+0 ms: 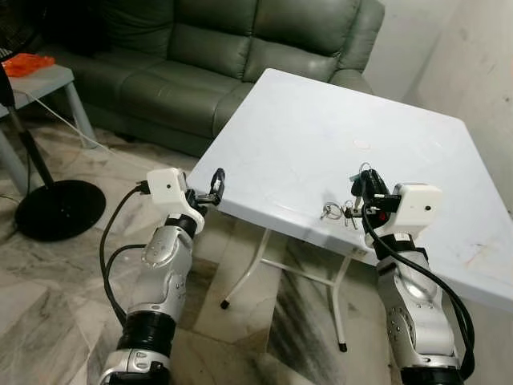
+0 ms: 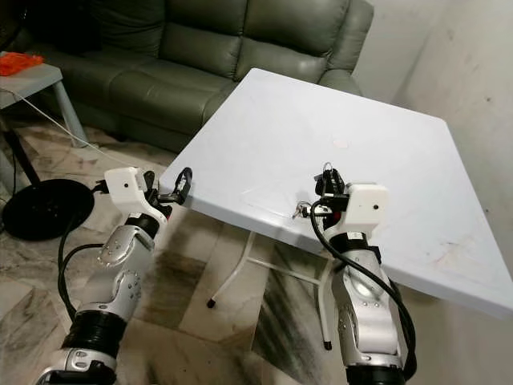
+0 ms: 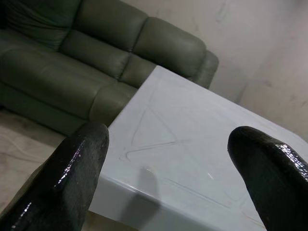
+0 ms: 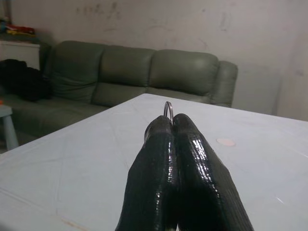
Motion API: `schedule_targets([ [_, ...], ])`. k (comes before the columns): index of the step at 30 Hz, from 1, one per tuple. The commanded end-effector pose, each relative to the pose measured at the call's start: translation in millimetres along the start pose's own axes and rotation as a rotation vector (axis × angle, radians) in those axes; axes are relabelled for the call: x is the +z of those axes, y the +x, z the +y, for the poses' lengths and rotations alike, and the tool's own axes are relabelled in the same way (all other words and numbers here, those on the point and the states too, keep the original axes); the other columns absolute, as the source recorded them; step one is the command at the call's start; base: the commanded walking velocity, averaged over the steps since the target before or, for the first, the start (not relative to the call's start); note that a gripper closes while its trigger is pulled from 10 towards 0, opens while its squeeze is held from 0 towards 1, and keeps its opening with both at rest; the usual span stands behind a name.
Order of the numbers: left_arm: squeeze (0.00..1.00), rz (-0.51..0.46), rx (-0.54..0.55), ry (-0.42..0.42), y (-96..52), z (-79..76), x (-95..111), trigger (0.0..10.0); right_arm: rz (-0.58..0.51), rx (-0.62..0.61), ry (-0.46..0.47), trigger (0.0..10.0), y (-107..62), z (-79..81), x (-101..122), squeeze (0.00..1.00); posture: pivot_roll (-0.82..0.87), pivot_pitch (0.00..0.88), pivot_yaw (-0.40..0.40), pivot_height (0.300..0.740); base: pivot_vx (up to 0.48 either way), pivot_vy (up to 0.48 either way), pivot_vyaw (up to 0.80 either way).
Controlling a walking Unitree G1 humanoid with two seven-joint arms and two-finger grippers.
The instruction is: Hang keys on a hook
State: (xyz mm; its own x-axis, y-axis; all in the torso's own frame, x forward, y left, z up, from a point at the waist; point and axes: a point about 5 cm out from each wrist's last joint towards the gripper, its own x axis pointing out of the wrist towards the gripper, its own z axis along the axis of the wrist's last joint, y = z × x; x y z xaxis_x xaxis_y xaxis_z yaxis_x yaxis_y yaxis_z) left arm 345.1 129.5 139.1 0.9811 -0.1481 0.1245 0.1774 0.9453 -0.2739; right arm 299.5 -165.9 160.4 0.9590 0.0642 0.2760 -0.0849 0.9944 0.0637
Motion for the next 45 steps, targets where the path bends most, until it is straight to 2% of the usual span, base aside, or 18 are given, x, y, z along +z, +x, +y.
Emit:
schedule_targets([
  [1, 0.00, -0.003, -0.031, -0.011, 4.0, -9.5, 0, 10.0, -0.001, -0.015, -0.015, 10.0, -0.8, -6.3, 2, 0.00, 0.00, 0.036, -0.122, 0.719, 0.000, 0.352, 0.00],
  [24, 0.00, -0.004, -0.023, -0.015, 2.6, -9.1, -2, 10.0, 0.012, -0.008, -0.018, 10.0, -2.8, -6.5, 1, 0.00, 0.00, 0.043, -0.128, 0.719, 0.000, 0.278, 0.00],
  [34, 0.00, 0.022, -0.035, -0.003, 5.0, -12.3, -6, 10.0, 0.093, -0.034, -0.040, 10.0, -2.6, -11.0, -8, 0.00, -0.02, 0.063, -0.110, 0.719, 0.000, 0.000, -0.68],
  [41, 0.00, 0.039, -0.047, 0.008, 7.6, -13.6, -7, 10.0, 0.102, -0.036, -0.030, 10.0, -4.0, -10.6, -9, 0.00, -0.02, 0.063, -0.100, 0.719, 0.000, 0.000, -0.72],
  [45, 0.00, 0.057, -0.048, -0.017, 10.7, -17.7, -9, 10.0, 0.110, -0.036, -0.019, 10.0, -4.1, -9.0, -11, 0.00, -0.03, 0.064, -0.093, 0.719, 0.000, 0.000, -0.72],
])
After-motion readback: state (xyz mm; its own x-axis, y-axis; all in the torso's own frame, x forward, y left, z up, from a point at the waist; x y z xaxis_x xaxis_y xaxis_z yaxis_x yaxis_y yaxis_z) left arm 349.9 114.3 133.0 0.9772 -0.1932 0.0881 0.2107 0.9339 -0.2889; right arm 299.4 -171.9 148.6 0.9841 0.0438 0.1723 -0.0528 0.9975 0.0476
